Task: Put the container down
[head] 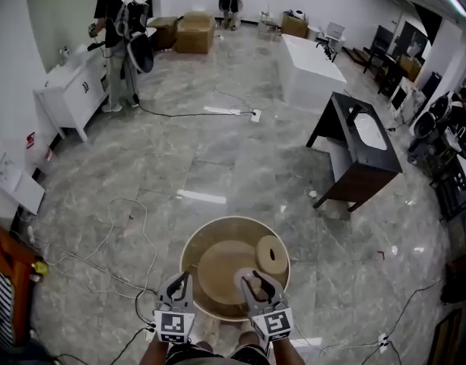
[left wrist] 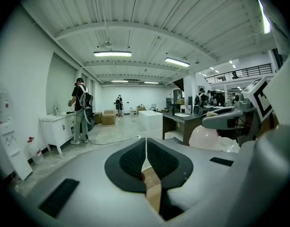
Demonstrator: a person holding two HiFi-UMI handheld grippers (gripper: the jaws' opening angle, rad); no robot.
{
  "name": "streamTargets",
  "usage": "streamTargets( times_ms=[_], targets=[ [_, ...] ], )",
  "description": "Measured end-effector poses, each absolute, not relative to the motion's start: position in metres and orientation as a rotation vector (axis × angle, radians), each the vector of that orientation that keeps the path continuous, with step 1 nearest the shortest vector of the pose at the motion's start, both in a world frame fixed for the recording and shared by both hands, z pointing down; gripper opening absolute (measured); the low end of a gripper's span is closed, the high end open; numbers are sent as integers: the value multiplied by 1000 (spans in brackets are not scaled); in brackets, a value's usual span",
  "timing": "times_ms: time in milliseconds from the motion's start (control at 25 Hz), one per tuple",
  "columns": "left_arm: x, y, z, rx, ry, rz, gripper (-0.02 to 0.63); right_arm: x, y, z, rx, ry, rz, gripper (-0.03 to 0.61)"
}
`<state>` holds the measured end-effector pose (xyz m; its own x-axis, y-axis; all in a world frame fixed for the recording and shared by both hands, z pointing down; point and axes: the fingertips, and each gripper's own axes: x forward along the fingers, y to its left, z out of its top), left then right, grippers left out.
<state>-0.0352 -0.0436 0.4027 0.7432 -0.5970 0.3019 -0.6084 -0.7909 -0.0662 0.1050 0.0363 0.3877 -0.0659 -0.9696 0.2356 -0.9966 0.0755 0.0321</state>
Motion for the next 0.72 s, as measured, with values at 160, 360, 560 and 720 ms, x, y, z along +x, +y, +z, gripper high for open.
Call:
streamTargets(
  times_ms=[160,360,560,720],
  targets=[
    [-37,-53,428,2810,-1106,516,26,107,7,407,1915,-2249,228,126],
    [-36,-72,463,2690,-1251,523,26,109,-34,437,1747,-2359,221,126],
    [-36,-93,503,2584,-1371,534,26,113,-67,477,1613,-2398,275,126],
    [-36,-112,540,2534,-1432,533,25,114,-88,521,1535,-2427,299,126]
  ],
)
